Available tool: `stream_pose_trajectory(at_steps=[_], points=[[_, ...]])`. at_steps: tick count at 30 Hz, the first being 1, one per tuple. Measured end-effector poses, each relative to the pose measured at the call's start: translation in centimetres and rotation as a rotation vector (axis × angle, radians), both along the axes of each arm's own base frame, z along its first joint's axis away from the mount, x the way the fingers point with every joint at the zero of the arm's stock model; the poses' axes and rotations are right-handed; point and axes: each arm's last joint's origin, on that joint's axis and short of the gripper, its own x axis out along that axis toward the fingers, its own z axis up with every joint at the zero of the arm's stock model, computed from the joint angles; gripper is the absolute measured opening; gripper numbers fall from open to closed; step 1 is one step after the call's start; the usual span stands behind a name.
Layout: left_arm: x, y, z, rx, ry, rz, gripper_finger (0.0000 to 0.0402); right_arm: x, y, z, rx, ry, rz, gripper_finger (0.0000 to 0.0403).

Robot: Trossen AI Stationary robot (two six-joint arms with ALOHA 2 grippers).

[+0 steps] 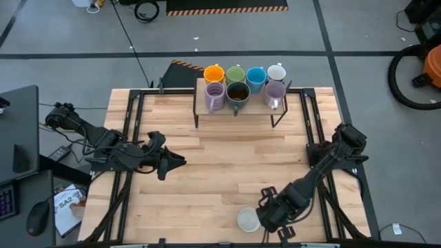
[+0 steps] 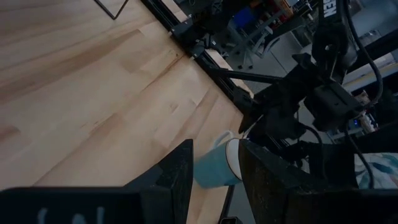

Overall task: Place coffee mugs
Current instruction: Move the green mug to the center of the table

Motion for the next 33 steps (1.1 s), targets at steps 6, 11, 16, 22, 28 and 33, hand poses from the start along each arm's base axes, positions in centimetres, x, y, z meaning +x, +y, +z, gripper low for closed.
stream_pose_trajectory(at_steps=[6, 11, 16, 22, 28, 33], points=[[0.0, 0.0, 0.0, -0.001, 0.0, 0.001, 0.0134, -1.1, -0.9, 3.0, 0.002, 0.028, 0.021, 0.013], [0.0, 0.1, 0.0, -0.006, -0.006, 0.025, 0.0134, -0.2, -0.6, 5.8, -0.046, -0.175, 0.242, 0.013], [0.0, 0.1, 0.1, -0.035, -0.013, 0.037, 0.0134, 1.3, -0.7, 7.5, -0.134, -0.378, 0.373, 0.013], [0.0, 0.1, 0.1, -0.059, -0.017, 0.046, 0.0134, 3.4, -2.6, 7.5, -0.138, -0.402, 0.264, 0.013], [0.0, 0.1, 0.1, -0.073, -0.02, 0.058, 0.0134, 5.2, -3.5, 6.4, -0.101, -0.367, 0.142, 0.0131], [0.0, 0.1, 0.1, -0.073, -0.019, 0.059, 0.0134, 5.9, -3.4, 5.6, -0.084, -0.344, 0.097, 0.0145]])
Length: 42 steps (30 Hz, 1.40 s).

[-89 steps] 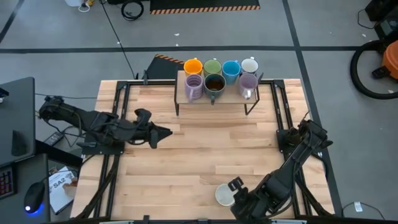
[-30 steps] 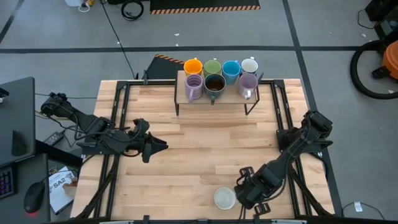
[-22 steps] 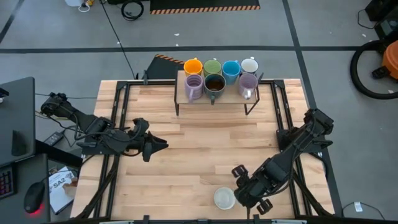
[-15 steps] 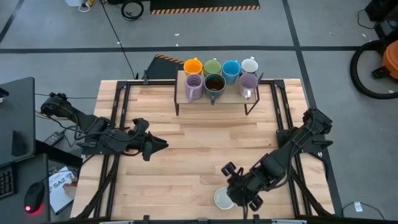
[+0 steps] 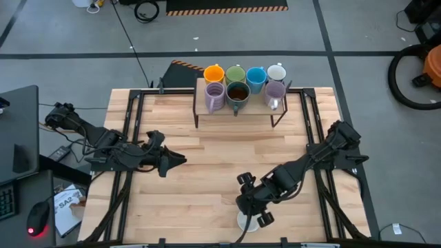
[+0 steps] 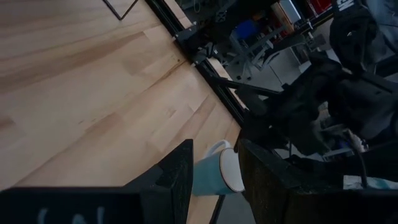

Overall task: Place coffee mugs
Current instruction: Move the green mug to the center of the table

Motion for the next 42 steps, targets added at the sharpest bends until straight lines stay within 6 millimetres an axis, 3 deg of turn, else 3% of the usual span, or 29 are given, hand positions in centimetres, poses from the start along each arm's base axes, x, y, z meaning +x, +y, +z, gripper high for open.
stream_pose_trajectory(at_steps=[8, 18, 23, 33, 38, 42], points=[[0.0, 0.0, -0.1, 0.027, 0.014, -0.007, 0.0134, 1.0, 0.7, -2.6, -0.001, 0.086, 0.02, 0.0175], [-0.3, 0.1, 0.0, 0.024, 0.016, -0.018, 0.0134, 1.8, 1.3, -5.5, -0.033, 0.162, 0.006, 0.017], [-0.3, 0.1, -0.1, 0.023, 0.022, -0.041, 0.0134, 2.2, 1.1, -6.3, -0.023, 0.203, -0.098, 0.0139], [-0.3, -0.1, -0.1, 0.011, 0.03, -0.081, 0.0134, 2.1, 1.1, -6.3, 0.046, 0.238, -0.329, 0.0028], [-0.3, 0.0, -0.1, 0.012, 0.03, -0.08, 0.0134, 1.9, 1.0, -6.3, 0.071, 0.265, -0.485, 0.0025], [-0.3, 0.1, -0.1, 0.108, 0.027, -0.071, 0.0134, 1.5, 0.5, -6.3, 0.075, 0.307, -0.638, 0.0035]])
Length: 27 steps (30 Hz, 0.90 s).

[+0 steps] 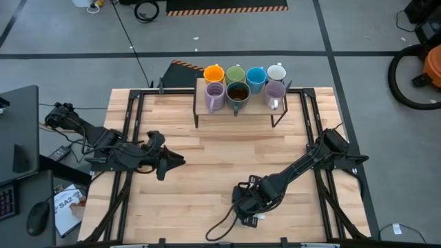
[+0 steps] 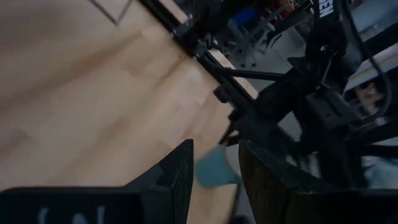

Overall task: Place coffee mugs
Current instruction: Move the green mug to the center of the table

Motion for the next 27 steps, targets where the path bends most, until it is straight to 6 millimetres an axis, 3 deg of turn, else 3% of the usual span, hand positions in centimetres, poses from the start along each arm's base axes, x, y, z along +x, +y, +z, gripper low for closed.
stream_pose_trajectory(at_steps=[13, 22, 27], points=[[0.0, 0.4, 0.0, 0.48, 0.025, -0.045, 0.0134, -0.5, -1.7, 0.0, 0.019, 0.107, -0.61, 0.0035], [-0.1, 0.5, 0.1, 0.66, 0.048, -0.071, 0.0134, -2.2, -2.8, 0.7, -0.05, 0.186, -0.957, 0.0035], [-0.4, 1.5, 0.4, 0.664, 0.054, -0.034, 0.0134, -3.0, -4.1, 1.4, -0.137, 0.252, -1.007, 0.0033]])
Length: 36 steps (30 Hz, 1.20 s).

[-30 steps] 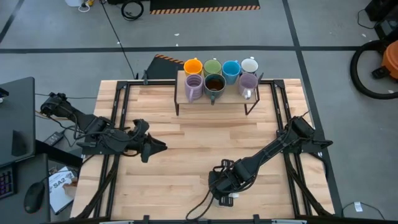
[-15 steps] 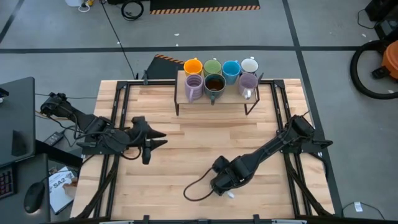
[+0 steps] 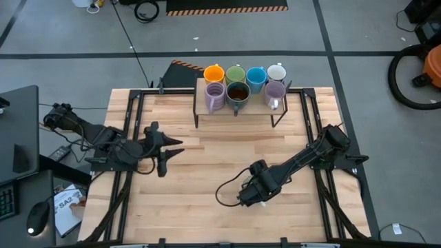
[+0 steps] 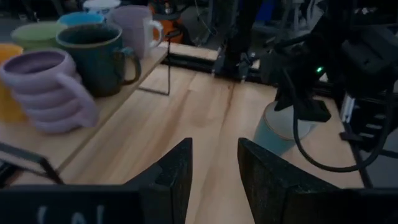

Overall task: Place coffee mugs
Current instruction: Move the green mug to the center of the table

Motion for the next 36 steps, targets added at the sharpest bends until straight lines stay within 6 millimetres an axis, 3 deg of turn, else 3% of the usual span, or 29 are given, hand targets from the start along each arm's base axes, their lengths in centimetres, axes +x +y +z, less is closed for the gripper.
stream_pose_trajectory(at_steps=[5, 15, 26, 36], points=[[-0.6, 2.5, 0.2, -0.07, 0.044, -0.017, 0.0134, 0.8, -1.7, 0.1, 0.029, 0.031, 0.06, 0.0032], [0.2, 7.3, -0.2, -0.241, 0.103, -0.064, 0.0134, 3.0, -7.0, 0.9, 0.016, -0.046, 0.118, 0.003], [0.1, 8.4, -0.2, -0.225, 0.089, 0.032, 0.0134, 4.5, -11.6, 0.0, 0.045, -0.136, 0.15, 0.003], [0.0, 8.6, -0.3, -0.23, 0.102, 0.071, 0.0172, 4.2, -12.8, -0.6, 0.06, -0.142, 0.184, 0.0032]])
